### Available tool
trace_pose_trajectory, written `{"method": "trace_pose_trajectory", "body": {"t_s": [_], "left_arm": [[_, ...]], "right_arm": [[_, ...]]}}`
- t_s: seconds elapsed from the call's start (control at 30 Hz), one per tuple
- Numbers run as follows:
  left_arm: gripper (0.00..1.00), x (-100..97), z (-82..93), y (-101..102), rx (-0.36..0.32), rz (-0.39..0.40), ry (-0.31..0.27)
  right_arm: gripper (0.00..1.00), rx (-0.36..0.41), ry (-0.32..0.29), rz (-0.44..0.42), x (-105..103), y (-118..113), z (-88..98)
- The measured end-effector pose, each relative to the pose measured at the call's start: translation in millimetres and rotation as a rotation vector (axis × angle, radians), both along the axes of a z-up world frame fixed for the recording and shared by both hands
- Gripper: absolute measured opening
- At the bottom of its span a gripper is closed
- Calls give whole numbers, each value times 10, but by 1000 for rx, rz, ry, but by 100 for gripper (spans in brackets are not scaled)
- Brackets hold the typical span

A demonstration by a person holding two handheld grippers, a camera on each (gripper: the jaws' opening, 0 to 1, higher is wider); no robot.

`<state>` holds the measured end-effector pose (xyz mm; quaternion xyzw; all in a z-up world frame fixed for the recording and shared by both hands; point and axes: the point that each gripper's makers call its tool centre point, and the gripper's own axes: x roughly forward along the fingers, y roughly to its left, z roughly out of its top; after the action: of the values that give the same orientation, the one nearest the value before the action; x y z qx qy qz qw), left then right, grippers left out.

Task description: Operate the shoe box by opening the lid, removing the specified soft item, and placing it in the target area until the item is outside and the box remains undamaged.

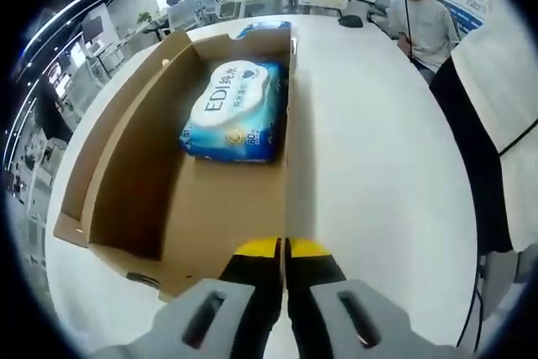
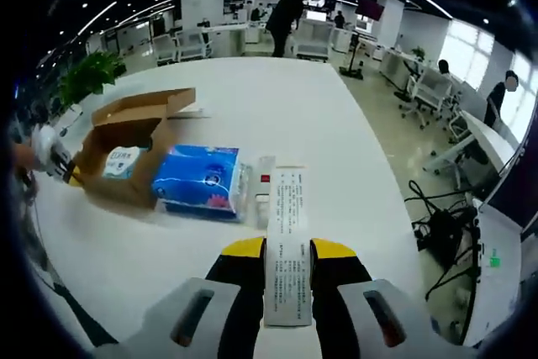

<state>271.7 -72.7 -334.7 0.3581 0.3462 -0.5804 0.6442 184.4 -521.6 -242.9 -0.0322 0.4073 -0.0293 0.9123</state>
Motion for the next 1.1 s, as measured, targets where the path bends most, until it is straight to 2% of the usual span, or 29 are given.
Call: {"method": "trace_pose_trajectory", "body": {"t_s": [0.33, 0.73, 0.8, 0.87, 0.93, 1.1], "left_arm": [[0, 2, 1, 1, 0, -1, 4], [0, 3, 1, 2, -2, -5, 4], [0, 4, -1, 1, -2, -5, 3], [0, 0, 1, 0, -2, -5, 4], [0, -1, 3, 0, -2, -5, 4], [0, -1, 3, -4, -2, -5, 3]], "right_arm": [[17, 27, 54, 32, -105, 144, -330], [17, 19, 78, 56, -51, 183, -448], [17, 48, 78, 38, -39, 199, -456], [17, 46, 74, 53, -36, 233, -469], [17, 34, 93, 57, -60, 230, -517], [17, 59, 110, 40, -97, 158, -702]]}}
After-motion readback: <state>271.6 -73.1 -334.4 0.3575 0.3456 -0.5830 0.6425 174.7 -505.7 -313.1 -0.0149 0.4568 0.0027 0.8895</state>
